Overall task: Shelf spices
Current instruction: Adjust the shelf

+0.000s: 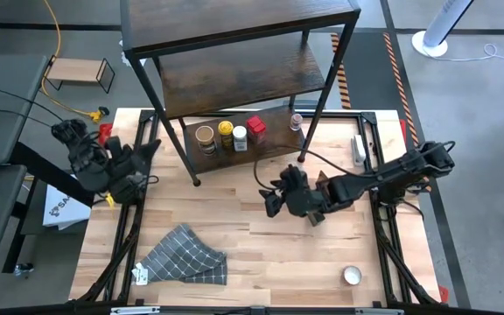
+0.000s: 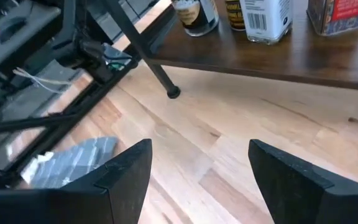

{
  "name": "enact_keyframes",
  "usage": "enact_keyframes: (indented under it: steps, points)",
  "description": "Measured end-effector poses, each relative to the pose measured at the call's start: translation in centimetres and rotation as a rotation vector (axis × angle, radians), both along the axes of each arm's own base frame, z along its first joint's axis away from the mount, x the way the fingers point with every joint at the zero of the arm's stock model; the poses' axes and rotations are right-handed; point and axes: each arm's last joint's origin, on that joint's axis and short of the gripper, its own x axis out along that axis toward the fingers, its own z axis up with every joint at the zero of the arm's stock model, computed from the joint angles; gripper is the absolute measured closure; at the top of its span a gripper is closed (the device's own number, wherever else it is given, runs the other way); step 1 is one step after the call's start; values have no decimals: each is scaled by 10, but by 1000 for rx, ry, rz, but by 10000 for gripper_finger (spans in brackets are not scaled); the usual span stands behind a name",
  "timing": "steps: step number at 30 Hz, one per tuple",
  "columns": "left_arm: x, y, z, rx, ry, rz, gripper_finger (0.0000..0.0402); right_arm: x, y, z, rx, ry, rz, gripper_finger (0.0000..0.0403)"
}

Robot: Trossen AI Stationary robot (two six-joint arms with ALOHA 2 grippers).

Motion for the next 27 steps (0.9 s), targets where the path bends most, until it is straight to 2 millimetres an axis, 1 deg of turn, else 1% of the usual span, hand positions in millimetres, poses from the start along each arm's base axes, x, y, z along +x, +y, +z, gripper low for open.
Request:
enact_keyframes:
  steps: [3,5,8,12,17,23,27]
  points:
    - [0,3,0,-41,-20,-24,401,-2,6,1,0,-21,-18,139]
    - [3,2,-2,-60,-20,-46,401,-3,9,2,-4,-38,-40,139]
    - [9,-1,-11,-77,-7,-65,401,-4,11,3,-35,-55,-71,139]
    - [20,-6,-25,-94,2,-26,401,-5,11,4,-67,-61,-94,139]
    - [35,-10,-24,-139,-39,18,401,-4,12,6,-58,-84,-100,139]
    - [52,-9,-23,-138,8,-11,401,0,13,13,-59,-167,-112,139]
    - [57,-5,-22,-117,23,18,401,2,14,18,-73,-199,-93,139]
